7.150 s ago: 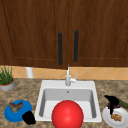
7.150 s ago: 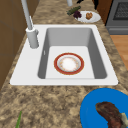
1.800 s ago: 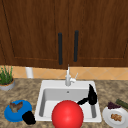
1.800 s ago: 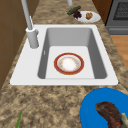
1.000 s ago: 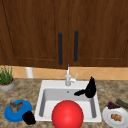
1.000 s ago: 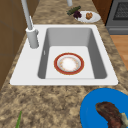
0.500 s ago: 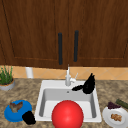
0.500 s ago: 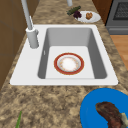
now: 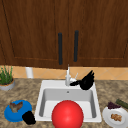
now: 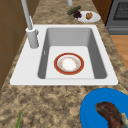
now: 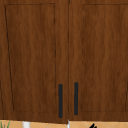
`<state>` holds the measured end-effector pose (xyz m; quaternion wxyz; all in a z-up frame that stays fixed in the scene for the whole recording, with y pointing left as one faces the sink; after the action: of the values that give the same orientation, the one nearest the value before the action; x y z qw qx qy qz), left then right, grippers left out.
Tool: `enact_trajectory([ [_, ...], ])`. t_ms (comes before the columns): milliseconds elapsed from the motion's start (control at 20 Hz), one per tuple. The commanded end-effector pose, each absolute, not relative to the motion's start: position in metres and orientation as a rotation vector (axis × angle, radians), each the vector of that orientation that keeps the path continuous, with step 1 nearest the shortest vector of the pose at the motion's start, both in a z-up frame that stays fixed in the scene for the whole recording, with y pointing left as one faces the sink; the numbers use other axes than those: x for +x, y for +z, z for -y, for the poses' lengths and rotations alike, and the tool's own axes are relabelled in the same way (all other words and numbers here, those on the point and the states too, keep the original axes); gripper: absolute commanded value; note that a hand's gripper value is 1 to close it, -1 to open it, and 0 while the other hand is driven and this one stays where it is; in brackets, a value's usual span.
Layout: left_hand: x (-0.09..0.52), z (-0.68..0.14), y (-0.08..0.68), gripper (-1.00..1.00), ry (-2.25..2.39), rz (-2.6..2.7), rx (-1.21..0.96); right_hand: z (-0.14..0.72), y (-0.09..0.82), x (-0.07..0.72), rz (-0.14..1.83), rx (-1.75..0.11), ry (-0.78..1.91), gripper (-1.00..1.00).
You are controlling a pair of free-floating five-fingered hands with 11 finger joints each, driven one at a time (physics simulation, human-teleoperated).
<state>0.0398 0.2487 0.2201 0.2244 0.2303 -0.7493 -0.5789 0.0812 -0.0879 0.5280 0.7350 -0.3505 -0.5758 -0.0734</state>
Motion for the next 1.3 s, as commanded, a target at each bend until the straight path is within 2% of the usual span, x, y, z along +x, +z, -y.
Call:
enact_trajectory([
  [0, 0.04, -0.249, 0.22, 0.0, -1.597, 2.068, 0.635, 0.084, 0.548, 0.081, 1.229, -0.782, -0.25, -1.0],
  [1250, 0.04, -0.249, 0.22, 0.0, -1.597, 2.068, 0.635, 0.074, 0.679, 0.097, 1.017, -0.76, -0.515, -1.0],
])
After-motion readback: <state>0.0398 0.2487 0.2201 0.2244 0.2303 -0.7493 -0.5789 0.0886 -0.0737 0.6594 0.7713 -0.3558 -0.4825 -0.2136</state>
